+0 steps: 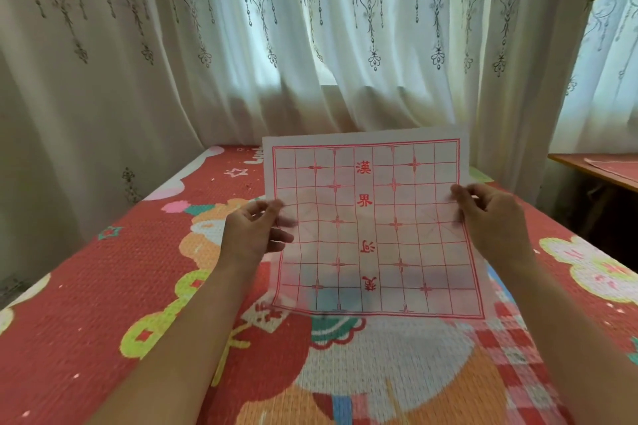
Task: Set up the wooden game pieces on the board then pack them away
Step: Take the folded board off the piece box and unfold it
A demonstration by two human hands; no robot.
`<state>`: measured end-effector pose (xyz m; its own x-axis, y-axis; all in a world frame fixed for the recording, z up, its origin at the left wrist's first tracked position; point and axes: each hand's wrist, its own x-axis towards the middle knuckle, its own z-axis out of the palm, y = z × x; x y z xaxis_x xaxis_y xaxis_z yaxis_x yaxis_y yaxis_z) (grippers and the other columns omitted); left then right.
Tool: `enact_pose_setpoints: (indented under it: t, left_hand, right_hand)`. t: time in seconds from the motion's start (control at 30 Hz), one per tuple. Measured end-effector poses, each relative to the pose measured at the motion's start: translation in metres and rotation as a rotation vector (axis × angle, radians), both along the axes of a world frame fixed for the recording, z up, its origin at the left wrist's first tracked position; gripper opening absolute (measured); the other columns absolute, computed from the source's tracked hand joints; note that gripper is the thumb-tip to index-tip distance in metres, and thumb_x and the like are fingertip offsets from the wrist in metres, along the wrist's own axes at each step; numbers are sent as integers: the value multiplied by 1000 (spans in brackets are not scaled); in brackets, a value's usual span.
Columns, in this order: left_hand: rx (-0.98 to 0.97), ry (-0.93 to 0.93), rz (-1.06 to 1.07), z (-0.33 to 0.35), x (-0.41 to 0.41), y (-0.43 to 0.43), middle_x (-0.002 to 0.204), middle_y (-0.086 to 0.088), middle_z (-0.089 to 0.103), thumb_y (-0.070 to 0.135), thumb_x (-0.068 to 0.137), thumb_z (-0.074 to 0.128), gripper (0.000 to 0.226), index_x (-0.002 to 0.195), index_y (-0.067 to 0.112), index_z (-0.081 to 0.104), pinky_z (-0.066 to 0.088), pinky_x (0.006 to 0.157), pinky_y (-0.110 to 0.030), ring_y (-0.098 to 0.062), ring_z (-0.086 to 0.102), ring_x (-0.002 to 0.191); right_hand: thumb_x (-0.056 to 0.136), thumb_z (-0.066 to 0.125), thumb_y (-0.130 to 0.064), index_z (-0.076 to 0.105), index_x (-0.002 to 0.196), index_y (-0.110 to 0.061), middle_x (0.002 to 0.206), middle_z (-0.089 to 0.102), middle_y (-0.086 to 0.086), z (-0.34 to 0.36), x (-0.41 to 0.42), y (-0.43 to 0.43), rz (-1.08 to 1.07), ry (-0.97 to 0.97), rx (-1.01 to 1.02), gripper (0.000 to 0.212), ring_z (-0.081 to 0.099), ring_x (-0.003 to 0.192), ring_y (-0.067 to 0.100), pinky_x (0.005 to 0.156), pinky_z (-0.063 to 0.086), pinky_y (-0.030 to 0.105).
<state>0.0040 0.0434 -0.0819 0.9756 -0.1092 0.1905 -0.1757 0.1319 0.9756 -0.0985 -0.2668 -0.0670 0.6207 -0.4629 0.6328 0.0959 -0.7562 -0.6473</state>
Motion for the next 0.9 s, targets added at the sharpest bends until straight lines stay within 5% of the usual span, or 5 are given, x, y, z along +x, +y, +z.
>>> enact_pose_setpoints:
  t: [0.3, 0.53, 0.9]
  left_hand:
    - [23, -21, -23, 3, -6, 3, 81, -13, 75, 26, 95, 61, 22, 101, 5, 66, 56, 52, -24, -21, 70, 59]
    - [21, -105, -54, 16, -15, 0, 80, -13, 75, 26, 95, 58, 21, 101, 9, 67, 59, 60, -25, -27, 74, 69]
    - [-50, -7, -9, 20, 7, 11, 84, -13, 75, 24, 96, 58, 22, 104, 6, 68, 59, 65, -25, -26, 74, 74]
  right_hand:
    - [96, 50, -35, 67, 91, -14, 60, 64, -2, -5, -2, 6, 78, 22, 81, 27, 49, 39, 6, 38, 38, 12]
    - [97, 48, -33, 67, 87, -20, 70, 69, -3, 9, 0, 10, 182, -69, 180, 25, 62, 56, 9, 54, 51, 20]
    - [99, 50, -22, 67, 90, -13, 78, 74, 4, 30, 19, 4, 290, 4, 464, 21, 69, 62, 13, 50, 49, 21]
